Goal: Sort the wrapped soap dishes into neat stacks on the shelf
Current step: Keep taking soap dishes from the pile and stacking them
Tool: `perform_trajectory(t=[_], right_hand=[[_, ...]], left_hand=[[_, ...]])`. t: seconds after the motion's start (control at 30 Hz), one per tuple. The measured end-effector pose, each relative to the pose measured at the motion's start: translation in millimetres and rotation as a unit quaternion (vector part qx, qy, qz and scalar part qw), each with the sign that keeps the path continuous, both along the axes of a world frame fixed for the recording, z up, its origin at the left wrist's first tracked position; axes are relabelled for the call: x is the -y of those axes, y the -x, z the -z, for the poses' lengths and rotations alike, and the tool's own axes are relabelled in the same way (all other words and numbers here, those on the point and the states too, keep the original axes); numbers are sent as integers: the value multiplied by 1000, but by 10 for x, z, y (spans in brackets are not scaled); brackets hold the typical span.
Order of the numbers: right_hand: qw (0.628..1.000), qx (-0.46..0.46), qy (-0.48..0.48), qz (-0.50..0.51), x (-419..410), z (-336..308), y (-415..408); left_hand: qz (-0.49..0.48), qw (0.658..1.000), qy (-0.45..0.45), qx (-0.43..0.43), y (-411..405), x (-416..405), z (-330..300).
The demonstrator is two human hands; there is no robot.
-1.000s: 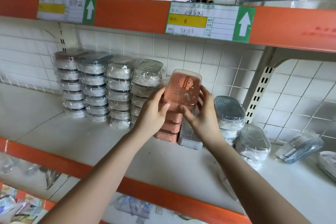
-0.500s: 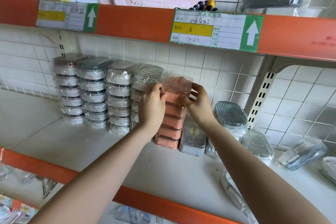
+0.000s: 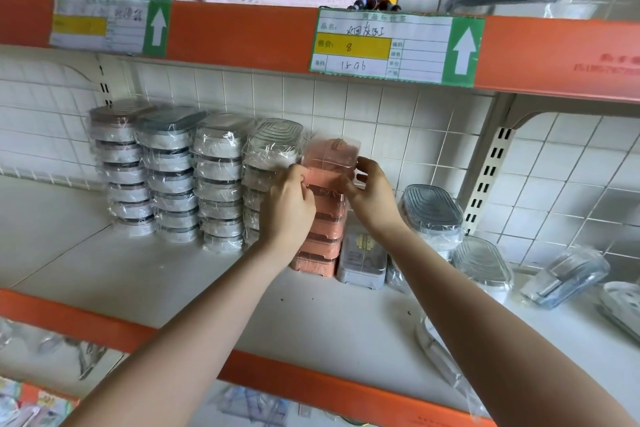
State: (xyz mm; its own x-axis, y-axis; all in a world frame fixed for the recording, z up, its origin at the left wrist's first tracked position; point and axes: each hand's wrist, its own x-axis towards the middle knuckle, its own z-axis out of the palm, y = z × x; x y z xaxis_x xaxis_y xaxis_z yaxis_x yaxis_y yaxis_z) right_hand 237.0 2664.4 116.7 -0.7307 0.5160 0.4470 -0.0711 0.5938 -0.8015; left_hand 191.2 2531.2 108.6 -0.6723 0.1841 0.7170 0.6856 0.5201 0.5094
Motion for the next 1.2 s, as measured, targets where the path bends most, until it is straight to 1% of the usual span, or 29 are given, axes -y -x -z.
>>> perform_trajectory(t=[0.1,0.17,0.3,0.37,0.43,0.5,0.6,0.73,0.8,0.9,0.97,1.2], right_hand=[[1000,7,-18,-2,9,3,-166],[1000,-6,-22,-13,26,48,-350],[998,-15,-55,-30,42,282,-818],[995,-16,-95,-28,18,446,-1079],[990,7,-139,-14,-22,635,-1349],[985,41,-167,14,-79,837,-1595],[972,89,-198,93,-201,1113,-1892],[934,174,-245,194,-302,1320,-2164],[923,209,-240,218,-314,1378,-2236],[920,239,-197,241,-321,1410,-2268],[922,251,-171,241,-334,1418,-2265],[923,275,-172,209,-372,1364,-2282]], left_hand=[[-22,999,13,-38,-145,42,45],[-1,998,11,-60,-267,56,120],[75,996,40,-38,-533,74,396],[93,993,73,-25,-661,60,551],[117,988,101,-2,-787,18,679],[150,979,134,45,-916,-53,787],[181,964,171,89,-1093,-199,954],[215,950,176,140,-1277,-401,1093],[221,947,180,149,-1345,-487,1163],[226,944,175,162,-1434,-577,1247],[238,942,165,171,-1482,-621,1281],[297,926,155,176,-1489,-656,1308]])
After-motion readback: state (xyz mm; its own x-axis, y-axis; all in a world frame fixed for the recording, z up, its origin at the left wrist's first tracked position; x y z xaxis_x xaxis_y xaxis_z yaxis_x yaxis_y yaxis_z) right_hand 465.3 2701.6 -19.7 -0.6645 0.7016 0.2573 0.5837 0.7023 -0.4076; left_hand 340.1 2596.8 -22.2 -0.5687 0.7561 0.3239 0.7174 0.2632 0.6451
